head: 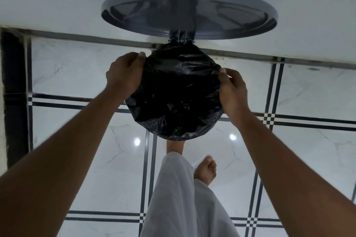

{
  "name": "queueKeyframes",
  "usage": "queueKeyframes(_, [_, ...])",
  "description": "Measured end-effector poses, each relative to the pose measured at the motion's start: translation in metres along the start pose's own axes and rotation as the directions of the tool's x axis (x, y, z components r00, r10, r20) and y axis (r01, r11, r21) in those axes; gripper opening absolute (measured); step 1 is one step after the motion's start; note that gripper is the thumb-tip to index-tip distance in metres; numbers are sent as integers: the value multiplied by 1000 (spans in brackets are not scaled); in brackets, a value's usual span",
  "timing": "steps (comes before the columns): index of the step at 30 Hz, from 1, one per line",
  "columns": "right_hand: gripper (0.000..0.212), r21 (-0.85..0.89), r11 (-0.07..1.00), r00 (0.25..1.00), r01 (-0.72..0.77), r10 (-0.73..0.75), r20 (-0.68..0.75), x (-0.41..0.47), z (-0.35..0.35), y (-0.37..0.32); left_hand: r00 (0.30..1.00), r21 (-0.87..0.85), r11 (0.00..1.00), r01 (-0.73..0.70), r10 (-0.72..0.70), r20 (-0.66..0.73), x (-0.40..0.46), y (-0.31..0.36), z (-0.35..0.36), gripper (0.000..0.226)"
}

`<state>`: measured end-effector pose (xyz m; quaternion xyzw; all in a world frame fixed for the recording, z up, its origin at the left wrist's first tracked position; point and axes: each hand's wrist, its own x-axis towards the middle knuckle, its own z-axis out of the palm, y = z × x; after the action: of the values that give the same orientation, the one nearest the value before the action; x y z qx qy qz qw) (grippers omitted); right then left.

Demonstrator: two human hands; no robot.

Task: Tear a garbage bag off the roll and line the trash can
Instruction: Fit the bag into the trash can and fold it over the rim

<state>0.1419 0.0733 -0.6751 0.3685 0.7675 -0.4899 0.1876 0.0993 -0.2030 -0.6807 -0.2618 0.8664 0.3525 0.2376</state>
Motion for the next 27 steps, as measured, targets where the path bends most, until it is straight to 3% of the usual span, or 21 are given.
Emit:
queueKeyframes(3, [41, -59, 998, 997, 26, -22, 75, 4, 5, -5, 994, -49, 996, 72, -68, 88, 4, 0, 8, 55])
queueKeyframes(7, [51, -94, 993, 996, 69, -73, -49, -4, 4, -8, 992, -22, 999, -25, 22, -120, -1, -3, 1, 43])
queueKeyframes(8, [49, -93, 990, 990, 106, -114, -81, -13, 1, -11, 983, -42, 997, -61, 52, -178, -13, -1, -4, 40])
queueKeyframes(11, [17, -53, 976, 969, 211, -216, -121, -49, -9, -19, 948, -79, 972, -222, 196, -251, -59, 1, -13, 25])
queueKeyframes(13, [28, -42, 968, 964, 247, -250, -86, -77, -13, -25, 945, -140, 953, -267, 232, -229, -94, 7, -16, 16])
queueKeyframes(17, [13, 82, 948, 949, 307, -298, -98, -128, -18, -50, 941, -246, 910, -334, 309, -138, -157, 38, -27, 10])
queueKeyframes(19, [13, 124, 910, 910, 396, -371, -185, -149, -22, -73, 860, -155, 858, -490, 448, -243, -178, 62, -41, 9])
queueKeyframes(21, [10, 77, 816, 791, 572, -525, -314, -159, -29, -99, 697, 16, 778, -628, 571, -435, -186, 89, -60, 19])
queueKeyframes(23, [16, -40, 739, 672, 673, -633, -384, -154, -34, -118, 591, 156, 770, -619, 587, -553, -179, 111, -76, 33])
queueKeyframes(24, [26, -78, 738, 665, 670, -644, -378, -147, -36, -125, 601, 189, 789, -585, 578, -552, -170, 118, -80, 40])
queueKeyframes(27, [43, -69, 807, 758, 586, -576, -305, -127, -38, -128, 678, 197, 798, -570, 592, -436, -149, 111, -80, 44])
